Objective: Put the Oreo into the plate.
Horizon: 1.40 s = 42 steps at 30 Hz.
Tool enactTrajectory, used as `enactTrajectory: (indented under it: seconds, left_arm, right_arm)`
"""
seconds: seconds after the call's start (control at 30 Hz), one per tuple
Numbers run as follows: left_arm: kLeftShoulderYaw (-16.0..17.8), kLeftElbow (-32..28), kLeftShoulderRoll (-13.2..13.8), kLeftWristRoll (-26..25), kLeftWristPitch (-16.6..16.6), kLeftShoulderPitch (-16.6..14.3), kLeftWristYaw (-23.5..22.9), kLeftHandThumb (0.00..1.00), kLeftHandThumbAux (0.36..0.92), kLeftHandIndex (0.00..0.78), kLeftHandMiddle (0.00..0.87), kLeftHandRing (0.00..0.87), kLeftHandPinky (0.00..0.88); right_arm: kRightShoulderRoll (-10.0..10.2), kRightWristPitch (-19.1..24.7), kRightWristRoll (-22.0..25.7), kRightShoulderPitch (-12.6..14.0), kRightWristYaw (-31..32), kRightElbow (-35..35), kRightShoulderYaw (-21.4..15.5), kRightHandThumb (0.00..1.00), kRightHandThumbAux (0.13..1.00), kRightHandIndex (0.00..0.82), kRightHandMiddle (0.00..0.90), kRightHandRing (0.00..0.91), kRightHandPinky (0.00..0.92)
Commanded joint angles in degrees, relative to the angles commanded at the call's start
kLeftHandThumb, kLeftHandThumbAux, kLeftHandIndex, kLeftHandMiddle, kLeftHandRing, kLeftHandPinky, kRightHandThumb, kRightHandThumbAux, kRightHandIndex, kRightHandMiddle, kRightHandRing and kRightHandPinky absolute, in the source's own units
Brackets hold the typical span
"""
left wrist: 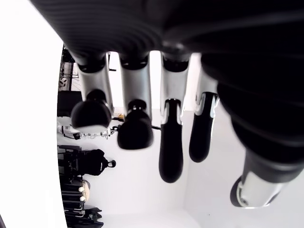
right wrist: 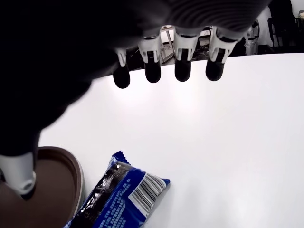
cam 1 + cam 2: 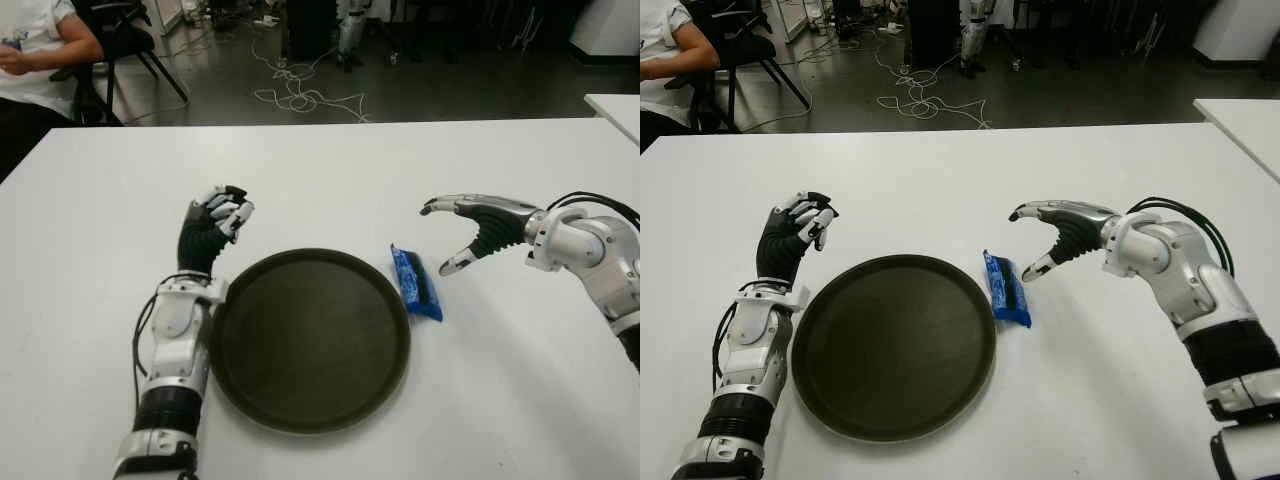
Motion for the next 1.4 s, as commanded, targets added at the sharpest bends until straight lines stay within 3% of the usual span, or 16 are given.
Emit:
enactTrajectory:
  seconds: [0.4,0.53,0.7,0.87,1.4]
  left_arm:
    - [-0.15,0.16,0.00,0.78,-0.51,-0.13,0.35,0.858,0.657,0.422,0.545,0.781,0.811]
    - [-0.13,0.36,0.04,0.07,-0.51,-0.26,-0.66,0.857,0.658,0.421,0.533,0.783,0.820]
    - [0.01,0.67,-0.11,0.11,-0.44,-0.41,-0.57,0.858,0.658,0.424,0.526,0.779,0.819]
    - [0.02,0.79,-0.18,0.45,-0.33,-0.43,-0.10,0.858,0.657,0.426,0.531,0.776,0.816]
    - [0.15,1.11,-0.20,0.53,-0.62,-0.64,0.24,0.858,0.658,0.421,0.535,0.787,0.820]
  right_arm:
    - [1.66,-0.21,-0.02,0.37,0.62,0.33,1.92,0.000,0.563,0.000,0.000,0.000,0.000]
    - [2.63,0.37,-0.67,1.57,0.15,-1.39,3.14,0.000,0.553,0.000,0.000,0.000,0.000]
    - [2.09,1.39,-0.61,3.16,1.47,-6.17,3.05,0.000,0.523,0.000,0.000,0.000,0.000]
    - [1.83,0.65,-0.99,3.46,1.17,-6.41,3.20,0.000,0.502,0.000,0.000,0.000,0.000]
    - [3.21,-0.57,-2.03,7.55,-6.26,-7.49,2.19,0.000,0.507,0.000,0.000,0.000,0.000]
